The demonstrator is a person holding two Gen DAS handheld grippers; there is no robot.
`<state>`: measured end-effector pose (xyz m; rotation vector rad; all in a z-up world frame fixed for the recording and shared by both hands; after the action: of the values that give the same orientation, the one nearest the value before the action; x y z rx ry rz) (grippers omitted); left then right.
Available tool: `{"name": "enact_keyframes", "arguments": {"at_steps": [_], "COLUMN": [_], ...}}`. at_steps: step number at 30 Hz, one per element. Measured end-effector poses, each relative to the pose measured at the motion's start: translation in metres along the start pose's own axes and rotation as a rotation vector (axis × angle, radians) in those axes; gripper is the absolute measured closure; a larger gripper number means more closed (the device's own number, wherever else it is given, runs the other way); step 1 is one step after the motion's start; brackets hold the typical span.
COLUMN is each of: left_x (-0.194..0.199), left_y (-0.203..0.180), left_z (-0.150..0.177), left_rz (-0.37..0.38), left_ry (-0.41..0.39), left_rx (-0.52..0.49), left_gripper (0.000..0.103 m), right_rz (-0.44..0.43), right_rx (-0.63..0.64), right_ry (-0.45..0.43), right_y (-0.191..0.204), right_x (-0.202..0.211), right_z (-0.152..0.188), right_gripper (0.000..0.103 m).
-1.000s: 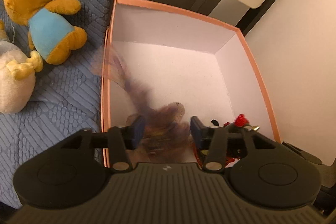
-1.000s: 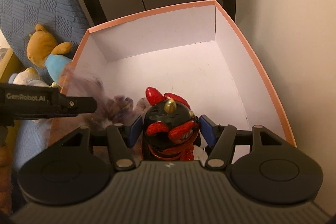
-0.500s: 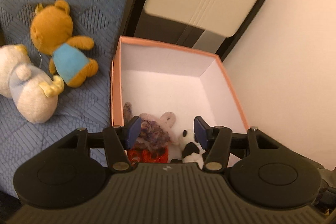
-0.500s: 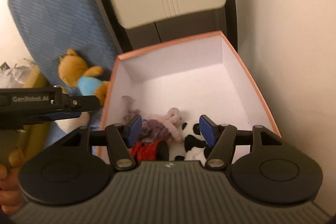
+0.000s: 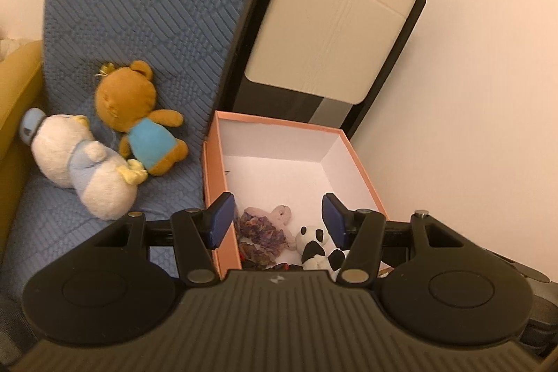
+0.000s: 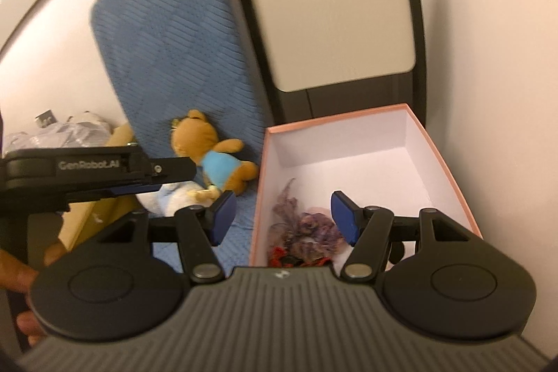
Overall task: Organize objects
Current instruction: 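Open the left tool on the ribbon bow while the right tool releases the rooster, then withdraw both tools from the box toward the duck and bear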
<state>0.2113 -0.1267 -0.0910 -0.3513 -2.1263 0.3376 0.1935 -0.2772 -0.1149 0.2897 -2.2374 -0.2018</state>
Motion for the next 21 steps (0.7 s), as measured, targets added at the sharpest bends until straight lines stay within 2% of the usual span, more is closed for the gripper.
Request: {"name": "enact_keyframes", "arguments": {"at_steps": [11,21], "left_x": [0.058,0.089], "left_y": [0.02,0.036], "left_z": [0.032,0.066], "left_rz": [0.001,-0.008], "left_ry": [-0.045,-0.07], "left_rx": [-0.001,0.009], "left_gripper": [0.041,0.041], "right_rz": [-0.025,-0.025], "right_rx": [0.059,0.096], "right_ry": [-0.028,-0.023], "right_y": [0.052,0.084], "right_x": [0.028,0.038], "right_z": [0.027,0.057], "right_gripper": [0.04,0.04]}}
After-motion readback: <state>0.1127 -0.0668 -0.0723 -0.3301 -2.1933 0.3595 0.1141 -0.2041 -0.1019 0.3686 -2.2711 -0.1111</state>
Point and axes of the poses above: each gripper's, at about its wrist camera, not at the fingertips, and x roughly against the way its jaws point, y to its left, z to its underside, the point moved 10 cm from there along -x, roughly the way its jaws point, and after that the axes turned 12 degrees about y, right-handed, at the moved point
